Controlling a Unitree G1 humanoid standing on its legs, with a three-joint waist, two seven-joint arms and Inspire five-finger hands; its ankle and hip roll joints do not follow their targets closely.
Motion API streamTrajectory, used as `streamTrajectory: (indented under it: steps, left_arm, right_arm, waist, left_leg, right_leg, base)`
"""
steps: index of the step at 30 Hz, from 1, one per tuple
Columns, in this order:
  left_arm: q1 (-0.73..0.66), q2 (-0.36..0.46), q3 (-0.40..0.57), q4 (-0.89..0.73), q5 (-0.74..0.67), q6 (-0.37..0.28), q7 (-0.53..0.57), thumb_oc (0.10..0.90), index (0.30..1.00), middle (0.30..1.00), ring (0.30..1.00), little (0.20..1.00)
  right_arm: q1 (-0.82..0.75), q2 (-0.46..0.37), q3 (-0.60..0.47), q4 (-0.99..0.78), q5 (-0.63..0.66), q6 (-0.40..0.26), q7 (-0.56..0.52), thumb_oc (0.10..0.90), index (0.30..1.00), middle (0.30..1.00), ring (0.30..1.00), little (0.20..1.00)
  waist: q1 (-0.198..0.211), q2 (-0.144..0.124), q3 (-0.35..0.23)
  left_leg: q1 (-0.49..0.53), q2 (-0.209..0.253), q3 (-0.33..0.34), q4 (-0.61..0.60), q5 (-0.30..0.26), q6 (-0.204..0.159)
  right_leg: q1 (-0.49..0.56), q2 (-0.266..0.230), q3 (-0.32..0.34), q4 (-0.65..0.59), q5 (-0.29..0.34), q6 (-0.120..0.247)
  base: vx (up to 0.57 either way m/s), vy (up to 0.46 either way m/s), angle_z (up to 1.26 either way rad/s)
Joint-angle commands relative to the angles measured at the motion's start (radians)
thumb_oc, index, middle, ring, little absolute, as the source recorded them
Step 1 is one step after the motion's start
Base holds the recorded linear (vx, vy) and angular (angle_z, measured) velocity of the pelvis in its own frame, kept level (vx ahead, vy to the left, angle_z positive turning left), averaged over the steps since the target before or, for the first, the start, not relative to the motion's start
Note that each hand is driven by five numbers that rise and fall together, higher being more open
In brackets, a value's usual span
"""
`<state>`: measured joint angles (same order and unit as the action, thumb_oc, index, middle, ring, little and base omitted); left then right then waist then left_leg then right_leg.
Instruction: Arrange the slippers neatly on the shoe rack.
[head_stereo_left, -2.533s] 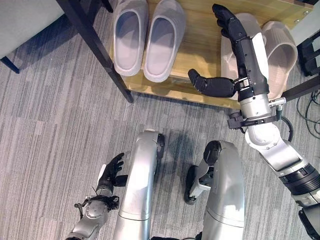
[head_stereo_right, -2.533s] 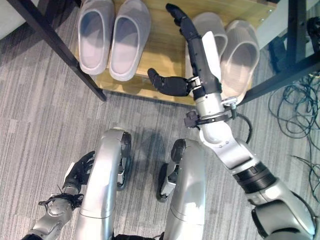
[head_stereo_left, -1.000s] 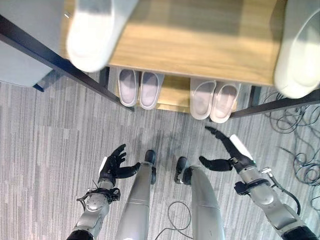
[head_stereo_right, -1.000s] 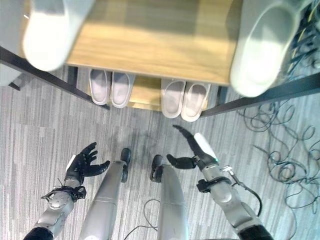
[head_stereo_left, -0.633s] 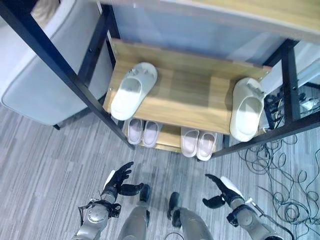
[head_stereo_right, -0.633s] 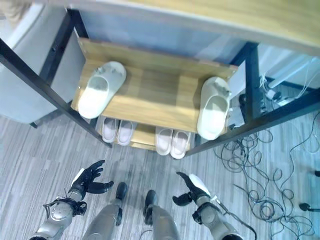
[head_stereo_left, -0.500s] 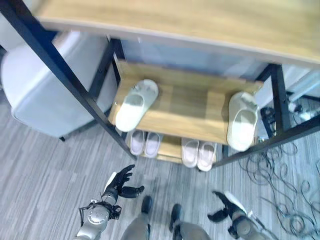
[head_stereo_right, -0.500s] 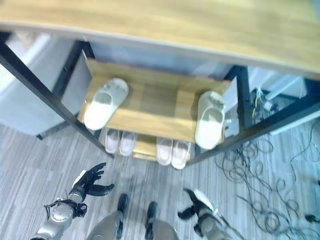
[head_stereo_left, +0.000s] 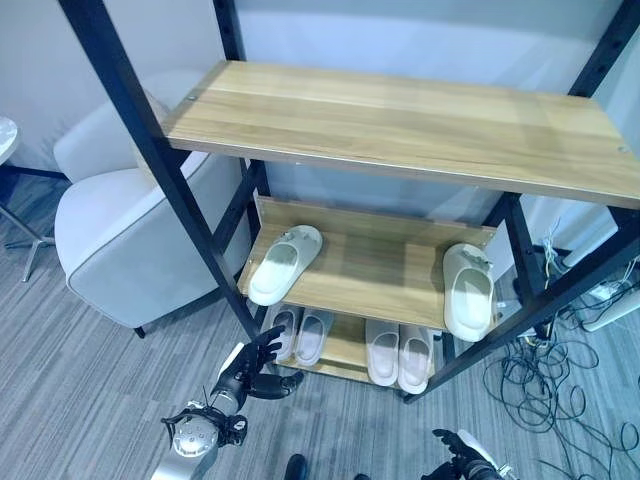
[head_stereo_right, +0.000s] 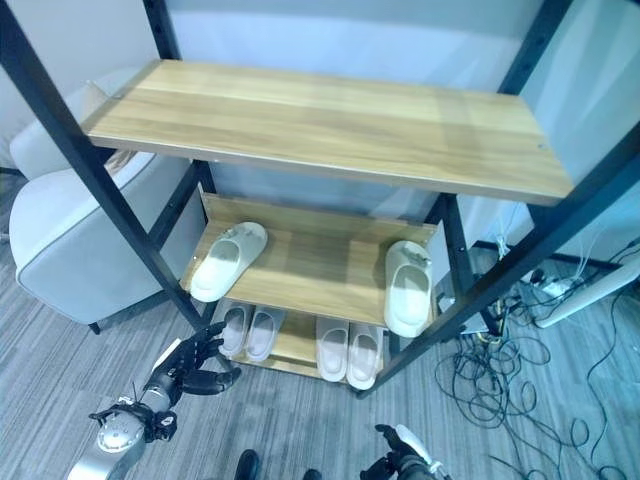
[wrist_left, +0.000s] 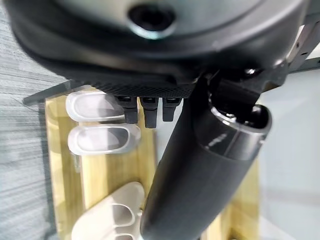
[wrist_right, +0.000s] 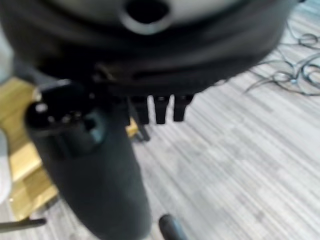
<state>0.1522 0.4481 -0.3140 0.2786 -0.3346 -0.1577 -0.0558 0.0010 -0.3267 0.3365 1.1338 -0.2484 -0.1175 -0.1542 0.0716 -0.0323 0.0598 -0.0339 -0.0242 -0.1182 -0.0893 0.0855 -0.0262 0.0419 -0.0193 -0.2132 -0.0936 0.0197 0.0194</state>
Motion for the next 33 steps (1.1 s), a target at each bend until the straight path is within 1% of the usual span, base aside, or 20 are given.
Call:
streamTrajectory:
  steps: [1, 3, 5, 12, 16, 17, 18, 19, 22, 23, 28, 33]
  left_arm:
    - [-0.033, 0.021, 0.034, -0.142, -0.043, -0.072, -0.013, 0.800, 0.900, 0.900, 0.900, 0.900]
    - [-0.031, 0.023, 0.039, -0.161, -0.048, -0.073, -0.014, 0.800, 0.900, 0.900, 0.900, 0.900]
    - [-0.030, 0.022, 0.066, -0.231, -0.093, -0.074, -0.021, 0.800, 0.900, 0.900, 0.900, 0.900]
    - [-0.051, 0.014, 0.072, -0.295, -0.157, -0.066, -0.039, 0.800, 0.900, 0.900, 0.900, 0.900]
    - [-0.065, 0.006, 0.076, -0.318, -0.157, -0.071, -0.024, 0.800, 0.900, 0.900, 0.900, 0.900]
    - [-0.083, 0.007, 0.084, -0.328, -0.130, -0.085, -0.002, 0.800, 0.900, 0.900, 0.900, 0.900]
    - [-0.083, 0.007, 0.084, -0.329, -0.129, -0.085, -0.001, 0.800, 0.900, 0.900, 0.900, 0.900]
    - [-0.106, 0.012, 0.093, -0.339, -0.084, -0.096, 0.032, 0.800, 0.900, 0.900, 0.900, 0.900]
    - [-0.147, 0.022, 0.102, -0.343, -0.022, -0.105, 0.075, 0.800, 0.900, 0.900, 0.900, 0.900]
    - [-0.148, 0.022, 0.102, -0.343, -0.021, -0.105, 0.075, 0.800, 0.900, 0.900, 0.900, 0.900]
    - [-0.247, 0.043, 0.093, -0.310, 0.062, -0.114, 0.129, 0.800, 0.900, 0.900, 0.900, 0.900]
    - [-0.314, 0.040, 0.085, -0.281, 0.107, -0.111, 0.170, 0.800, 0.900, 0.900, 0.900, 0.900]
  right_arm:
    - [0.015, -0.028, -0.015, 0.007, 0.032, -0.002, -0.002, 0.800, 0.900, 0.900, 0.900, 0.900]
    - [0.017, -0.026, -0.017, 0.006, 0.032, -0.001, -0.001, 0.800, 0.900, 0.900, 0.900, 0.900]
    - [0.022, -0.019, -0.015, 0.006, 0.036, 0.002, 0.006, 0.800, 0.900, 0.900, 0.900, 0.900]
    - [0.027, -0.010, -0.006, 0.009, 0.035, 0.009, 0.015, 0.800, 0.900, 0.900, 0.900, 0.900]
    - [0.026, -0.005, -0.003, 0.007, 0.036, 0.012, 0.015, 0.800, 0.900, 0.900, 0.900, 0.900]
    - [0.026, -0.002, -0.001, 0.005, 0.036, 0.011, 0.013, 0.800, 0.900, 0.900, 0.900, 0.900]
    - [0.026, -0.002, -0.001, 0.005, 0.036, 0.011, 0.012, 0.800, 0.900, 0.900, 0.900, 0.900]
    - [0.025, -0.001, 0.001, 0.000, 0.037, 0.008, 0.010, 0.800, 0.900, 0.900, 0.900, 0.900]
    - [0.021, 0.001, 0.009, -0.007, 0.037, 0.006, 0.005, 0.800, 0.900, 0.900, 0.900, 0.900]
    - [0.021, 0.001, 0.008, -0.007, 0.037, 0.006, 0.005, 0.800, 0.900, 0.900, 0.900, 0.900]
    - [0.024, -0.007, 0.019, -0.010, 0.031, 0.007, 0.007, 0.800, 0.900, 0.900, 0.900, 0.900]
    - [0.035, -0.009, 0.017, -0.009, 0.028, 0.011, 0.008, 0.800, 0.900, 0.900, 0.900, 0.900]
  waist:
    - [0.019, -0.010, -0.038]
    - [0.021, -0.012, -0.038]
    - [0.032, -0.018, -0.039]
    - [0.042, -0.035, -0.039]
    - [0.045, -0.041, -0.037]
    - [0.048, -0.044, -0.038]
    - [0.048, -0.044, -0.037]
    - [0.051, -0.049, -0.037]
    - [0.053, -0.054, -0.036]
    - [0.054, -0.054, -0.036]
    - [0.044, -0.069, -0.039]
    - [0.030, -0.075, -0.044]
  left_leg:
    - [-0.013, -0.006, 0.025, 0.002, -0.061, -0.038]
    - [-0.008, -0.005, 0.025, 0.002, -0.064, -0.038]
    - [0.004, -0.004, 0.028, 0.002, -0.074, -0.033]
    - [0.013, -0.005, 0.031, 0.002, -0.079, -0.032]
    - [0.016, -0.004, 0.033, 0.002, -0.082, -0.031]
    - [0.015, -0.005, 0.034, 0.002, -0.084, -0.031]
    - [0.015, -0.005, 0.034, 0.002, -0.084, -0.031]
    - [0.014, -0.004, 0.035, 0.002, -0.085, -0.031]
    - [0.010, -0.002, 0.038, 0.002, -0.085, -0.031]
    - [0.010, -0.002, 0.038, 0.002, -0.085, -0.031]
    - [0.004, 0.002, 0.046, 0.002, -0.089, -0.031]
    - [0.007, 0.005, 0.054, 0.002, -0.094, -0.031]
  right_leg:
    - [-0.017, -0.036, 0.018, 0.006, -0.023, 0.086]
    - [-0.013, -0.037, 0.018, 0.006, -0.023, 0.088]
    - [-0.004, -0.040, 0.018, 0.006, -0.026, 0.090]
    - [0.008, -0.045, 0.012, 0.006, -0.024, 0.091]
    - [0.012, -0.047, 0.011, 0.006, -0.023, 0.091]
    - [0.011, -0.048, 0.010, 0.006, -0.022, 0.092]
    - [0.010, -0.048, 0.010, 0.006, -0.022, 0.092]
    - [0.007, -0.049, 0.011, 0.006, -0.021, 0.093]
    - [0.000, -0.050, 0.014, 0.006, -0.017, 0.096]
    - [0.000, -0.050, 0.014, 0.006, -0.017, 0.096]
    - [-0.013, -0.048, 0.020, 0.006, -0.011, 0.098]
    - [-0.014, -0.047, 0.022, 0.006, -0.013, 0.099]
  base:
    - [0.02, 0.031, 0.02]
    - [0.01, 0.022, 0.00]
    - [0.02, 0.052, 0.00]
    - [0.00, 0.005, 0.00]
    - [0.00, 0.000, 0.00]
    - [0.00, 0.000, 0.00]
    - [0.00, 0.000, 0.00]
    - [0.00, 0.000, 0.00]
    - [0.00, 0.000, 0.00]
    - [0.00, 0.000, 0.00]
    - [0.01, 0.003, 0.00]
    - [0.04, 0.006, -0.02]
